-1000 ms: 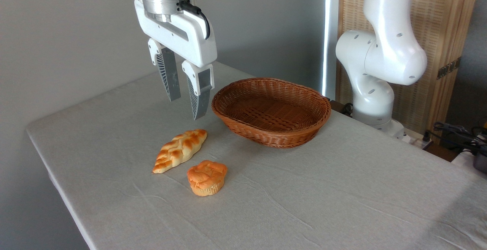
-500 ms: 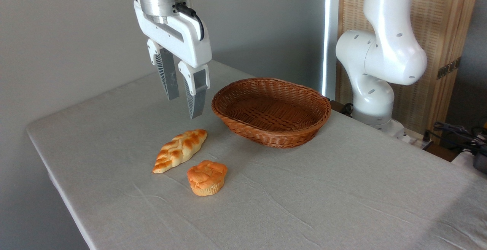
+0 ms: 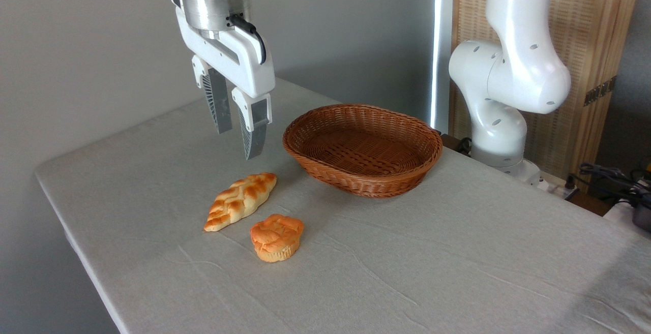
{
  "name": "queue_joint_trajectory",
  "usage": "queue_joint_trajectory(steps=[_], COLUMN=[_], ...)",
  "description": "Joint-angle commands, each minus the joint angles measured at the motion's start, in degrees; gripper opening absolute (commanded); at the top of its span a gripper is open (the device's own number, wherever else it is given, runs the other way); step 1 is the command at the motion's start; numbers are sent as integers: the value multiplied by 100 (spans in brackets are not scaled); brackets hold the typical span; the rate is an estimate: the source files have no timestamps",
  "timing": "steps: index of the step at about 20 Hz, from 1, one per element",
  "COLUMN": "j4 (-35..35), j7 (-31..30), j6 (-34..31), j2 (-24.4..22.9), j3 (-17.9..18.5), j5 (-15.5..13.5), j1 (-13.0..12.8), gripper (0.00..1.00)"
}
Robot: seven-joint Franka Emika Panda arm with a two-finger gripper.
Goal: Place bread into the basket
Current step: 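Lower the open gripper down onto the braided bread roll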
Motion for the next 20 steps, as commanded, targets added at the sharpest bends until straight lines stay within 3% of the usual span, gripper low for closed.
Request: queue_joint_trajectory(steps=[1, 3, 8, 10, 14, 16, 20], j4=[-292, -511, -1231, -1469, -1488, -1488, -1488], j7=[-683, -1018, -1545, -1809, -1775, -1801, -1819], j6=[694, 1020, 1591, 1952, 1945, 1875, 1857], j2=[-29, 77, 367, 385, 385, 385, 393], j3=[-299, -668, -1398, -1434, -1434, -1434, -1434], j5=[-103, -24, 502, 714, 889, 1223, 1268], j1=[0, 0, -9, -17, -17, -17, -26], gripper=[100, 100, 100, 100, 100, 100, 100])
